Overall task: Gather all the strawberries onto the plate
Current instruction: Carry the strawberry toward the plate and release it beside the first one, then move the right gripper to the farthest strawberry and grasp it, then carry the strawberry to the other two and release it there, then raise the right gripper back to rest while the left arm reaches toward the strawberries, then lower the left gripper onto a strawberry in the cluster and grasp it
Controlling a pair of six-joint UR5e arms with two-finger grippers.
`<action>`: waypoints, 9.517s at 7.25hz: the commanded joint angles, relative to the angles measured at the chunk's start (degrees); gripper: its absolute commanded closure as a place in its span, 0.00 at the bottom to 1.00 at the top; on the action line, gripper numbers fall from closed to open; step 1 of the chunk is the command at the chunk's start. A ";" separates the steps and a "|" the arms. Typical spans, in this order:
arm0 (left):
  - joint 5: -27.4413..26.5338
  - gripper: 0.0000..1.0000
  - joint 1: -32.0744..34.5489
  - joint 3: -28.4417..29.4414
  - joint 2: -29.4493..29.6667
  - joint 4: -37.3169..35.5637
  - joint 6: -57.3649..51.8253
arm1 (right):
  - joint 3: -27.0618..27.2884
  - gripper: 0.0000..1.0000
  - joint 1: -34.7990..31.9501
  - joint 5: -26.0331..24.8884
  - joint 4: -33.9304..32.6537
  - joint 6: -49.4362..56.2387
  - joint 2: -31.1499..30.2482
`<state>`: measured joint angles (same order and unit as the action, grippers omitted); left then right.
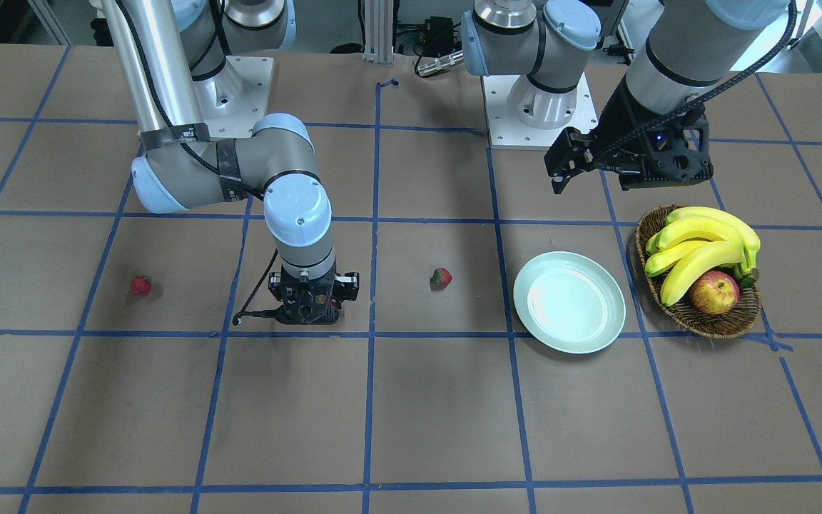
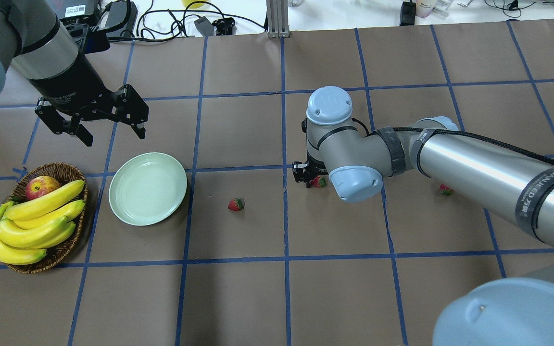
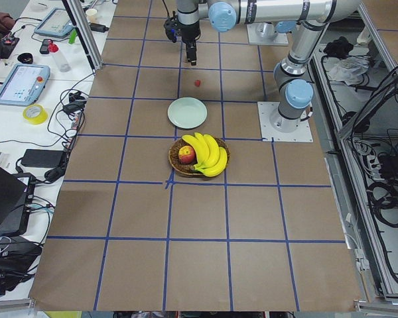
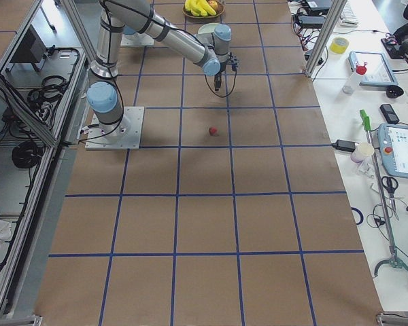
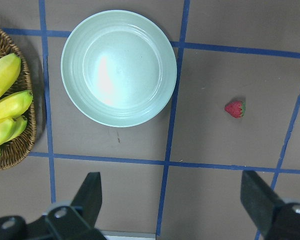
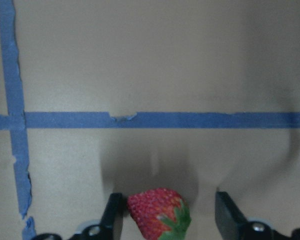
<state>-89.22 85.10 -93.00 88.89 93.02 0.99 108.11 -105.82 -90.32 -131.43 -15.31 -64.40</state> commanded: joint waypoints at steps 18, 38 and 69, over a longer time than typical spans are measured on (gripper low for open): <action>0.01 0.00 -0.11 -0.70 -0.29 -0.12 0.33 | 2.25 0.00 15.68 -4.34 8.48 9.56 -10.82; -4.91 0.00 0.33 -1.84 -0.56 -3.98 0.24 | 6.59 0.97 10.53 11.36 5.39 6.02 -10.04; 9.16 0.16 19.58 -13.44 26.78 -37.47 41.38 | -21.98 0.00 7.82 -4.52 38.52 6.52 -26.39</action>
<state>-79.95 104.38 -106.18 115.54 55.47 42.22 86.07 -98.05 -95.31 -93.25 -8.68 -90.74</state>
